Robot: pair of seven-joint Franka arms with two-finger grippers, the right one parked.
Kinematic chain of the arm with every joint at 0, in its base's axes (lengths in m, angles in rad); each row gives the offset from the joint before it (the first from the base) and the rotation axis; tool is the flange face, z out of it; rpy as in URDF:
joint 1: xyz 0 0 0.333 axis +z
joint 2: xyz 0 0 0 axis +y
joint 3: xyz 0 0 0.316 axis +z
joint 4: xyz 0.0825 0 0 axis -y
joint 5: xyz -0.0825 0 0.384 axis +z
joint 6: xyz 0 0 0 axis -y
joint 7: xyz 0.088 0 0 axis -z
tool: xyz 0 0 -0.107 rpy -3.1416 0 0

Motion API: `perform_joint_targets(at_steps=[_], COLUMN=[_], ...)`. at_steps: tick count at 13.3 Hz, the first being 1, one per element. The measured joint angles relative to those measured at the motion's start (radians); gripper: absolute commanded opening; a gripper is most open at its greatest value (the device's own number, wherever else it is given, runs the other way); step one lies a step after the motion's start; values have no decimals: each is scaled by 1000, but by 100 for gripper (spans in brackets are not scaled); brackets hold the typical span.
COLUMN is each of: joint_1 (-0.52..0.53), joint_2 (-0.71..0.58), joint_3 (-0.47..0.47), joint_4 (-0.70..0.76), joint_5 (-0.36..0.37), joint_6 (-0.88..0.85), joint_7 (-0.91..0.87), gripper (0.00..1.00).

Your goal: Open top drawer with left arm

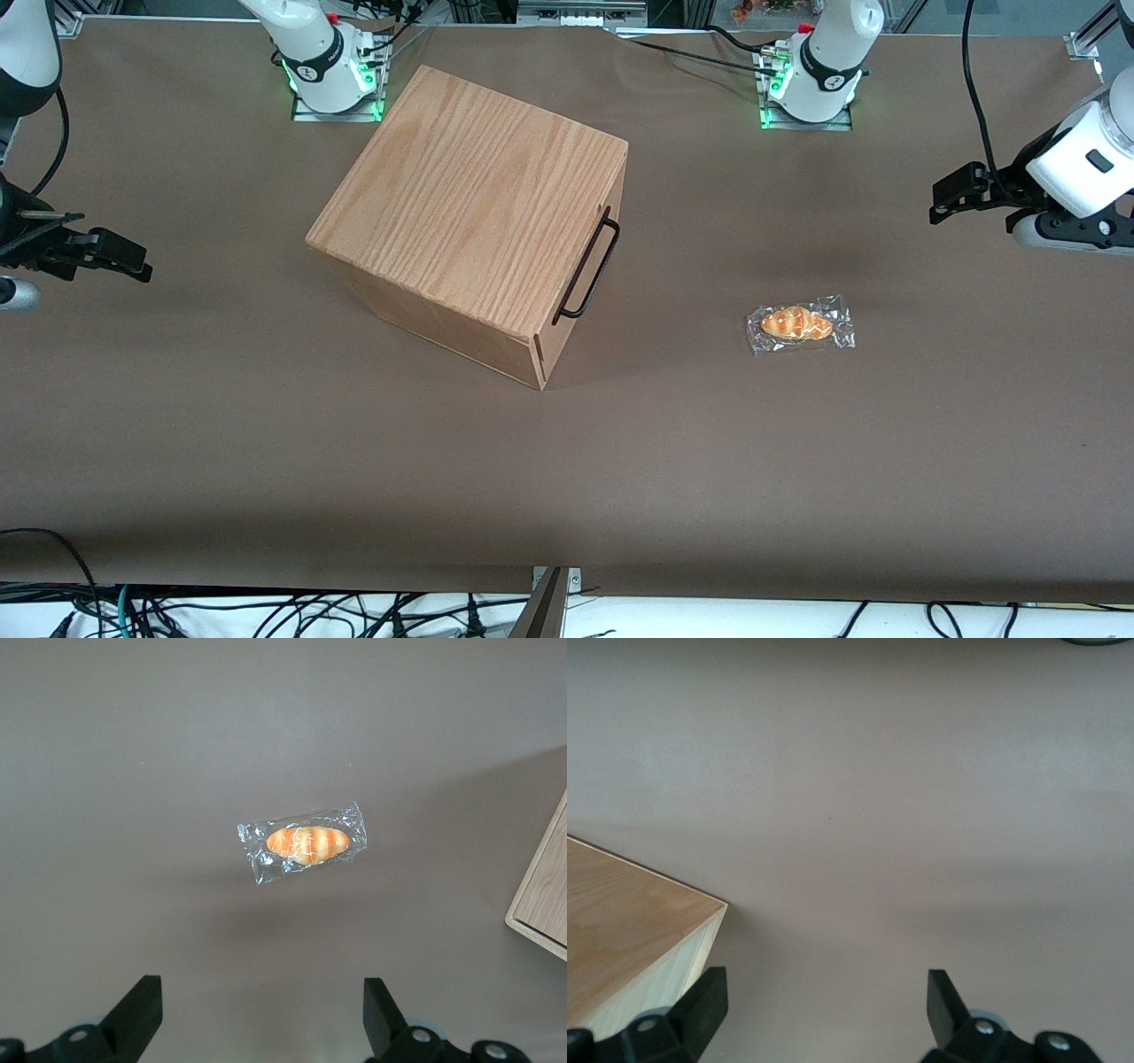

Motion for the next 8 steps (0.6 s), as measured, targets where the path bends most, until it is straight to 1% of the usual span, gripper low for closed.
perform_joint_targets(at_steps=[5, 8], joint_1=[0, -3], joint_2=[1, 15], joint_3=[0, -1], joint_4=[0, 0], joint_5=[0, 0], joint_6=[-3, -46], joint_7=[0, 0], gripper=[100, 100])
